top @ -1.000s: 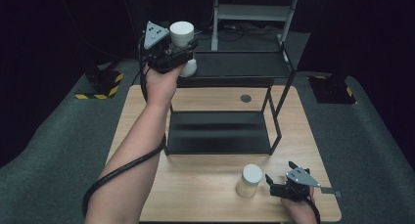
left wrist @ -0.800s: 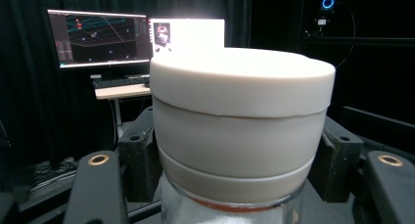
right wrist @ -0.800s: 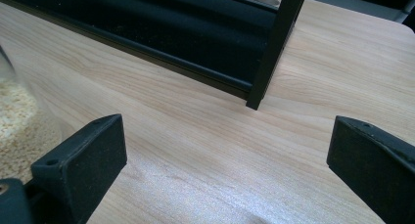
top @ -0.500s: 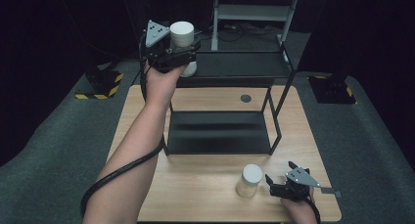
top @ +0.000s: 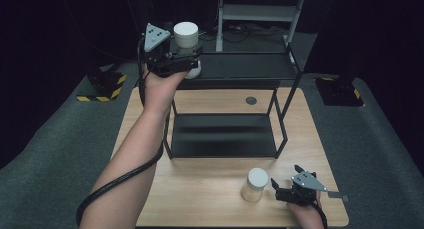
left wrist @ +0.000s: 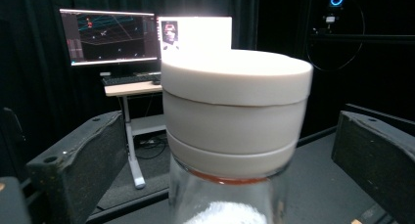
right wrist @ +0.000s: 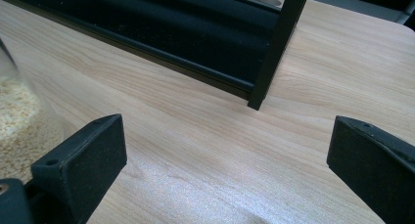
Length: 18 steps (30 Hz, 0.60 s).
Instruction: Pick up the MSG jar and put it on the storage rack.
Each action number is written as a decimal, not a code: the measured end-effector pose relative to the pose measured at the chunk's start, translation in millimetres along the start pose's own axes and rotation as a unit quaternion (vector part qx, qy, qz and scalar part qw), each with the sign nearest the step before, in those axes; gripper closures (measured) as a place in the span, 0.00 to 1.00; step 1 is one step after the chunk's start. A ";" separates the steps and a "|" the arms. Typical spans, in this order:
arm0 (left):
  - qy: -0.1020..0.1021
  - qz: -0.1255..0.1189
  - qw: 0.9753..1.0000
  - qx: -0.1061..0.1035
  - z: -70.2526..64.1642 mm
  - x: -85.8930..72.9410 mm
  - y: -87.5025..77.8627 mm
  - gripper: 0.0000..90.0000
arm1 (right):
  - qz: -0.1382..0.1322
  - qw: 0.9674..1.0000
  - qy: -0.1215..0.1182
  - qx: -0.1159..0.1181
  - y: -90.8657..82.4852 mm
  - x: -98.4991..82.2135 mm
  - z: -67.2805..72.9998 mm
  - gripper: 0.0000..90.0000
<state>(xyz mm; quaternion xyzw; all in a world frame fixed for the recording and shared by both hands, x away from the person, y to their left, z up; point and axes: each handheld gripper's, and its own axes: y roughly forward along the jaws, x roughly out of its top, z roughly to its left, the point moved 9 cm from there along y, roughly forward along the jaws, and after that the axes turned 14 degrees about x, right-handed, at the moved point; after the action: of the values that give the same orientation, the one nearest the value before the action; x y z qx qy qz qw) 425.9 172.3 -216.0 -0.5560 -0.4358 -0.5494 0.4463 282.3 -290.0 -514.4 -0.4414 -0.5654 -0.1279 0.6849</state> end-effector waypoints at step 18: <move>0.009 -0.005 1.000 0.002 -2.4 -9.7 -32.8 0.00 | 0.002 1.000 -0.004 -0.001 0.5 0.2 0.9 0.00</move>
<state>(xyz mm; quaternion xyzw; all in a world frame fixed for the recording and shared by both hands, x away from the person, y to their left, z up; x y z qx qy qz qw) 393.2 177.3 -225.0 -0.5476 -0.4354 -0.5558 0.4490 282.2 -289.1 -514.5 -0.4438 -0.5673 -0.1250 0.6823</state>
